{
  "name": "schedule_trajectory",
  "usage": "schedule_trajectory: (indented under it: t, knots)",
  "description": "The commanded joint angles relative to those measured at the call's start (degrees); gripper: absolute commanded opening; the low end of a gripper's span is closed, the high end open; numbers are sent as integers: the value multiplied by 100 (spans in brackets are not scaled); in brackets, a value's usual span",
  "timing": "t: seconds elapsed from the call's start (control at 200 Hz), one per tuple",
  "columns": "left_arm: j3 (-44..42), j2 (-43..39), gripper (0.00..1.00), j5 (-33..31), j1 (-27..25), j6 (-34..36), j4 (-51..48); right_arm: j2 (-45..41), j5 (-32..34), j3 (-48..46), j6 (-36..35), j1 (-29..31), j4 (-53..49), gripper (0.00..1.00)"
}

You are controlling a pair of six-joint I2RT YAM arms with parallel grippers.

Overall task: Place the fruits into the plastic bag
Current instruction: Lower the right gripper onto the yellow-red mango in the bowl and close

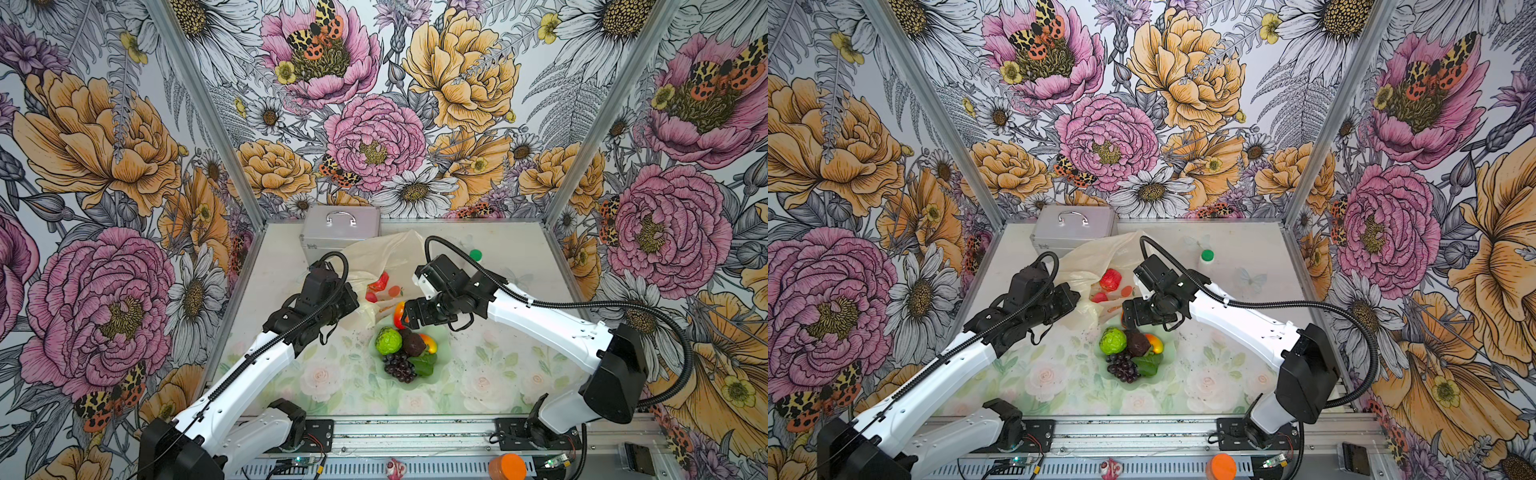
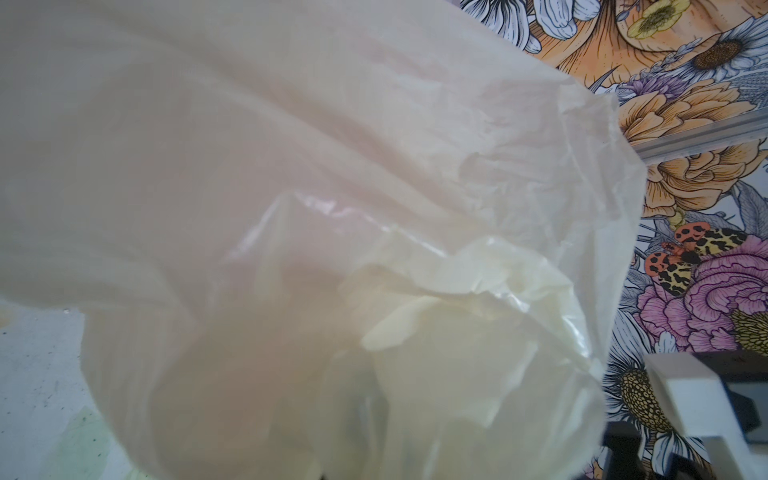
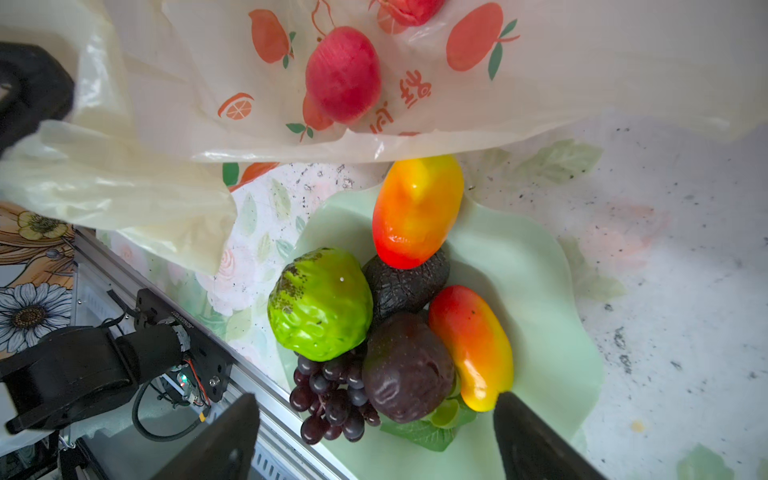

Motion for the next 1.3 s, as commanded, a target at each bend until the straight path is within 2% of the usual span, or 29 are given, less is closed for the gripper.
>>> schedule_trajectory:
  t: [0.0,0.365,0.765,1.016,1.291]
  knots:
    - [-46,-9,0,144,68,87,156,210,146,293,-126,102,-94,91]
    - [2,31,0,153,73,79,151,971,736,730,-196,101,-80,89]
    - [26,30,0,170,88,66,143,1878,831,1368,-52,-24,-37,78]
    - [15,28,0,185,93,70,142,2076,807,1389,22,-32,34,68]
    - [13,56,0,219,101,79,136,2133,772,1294,67,-38,136,61]
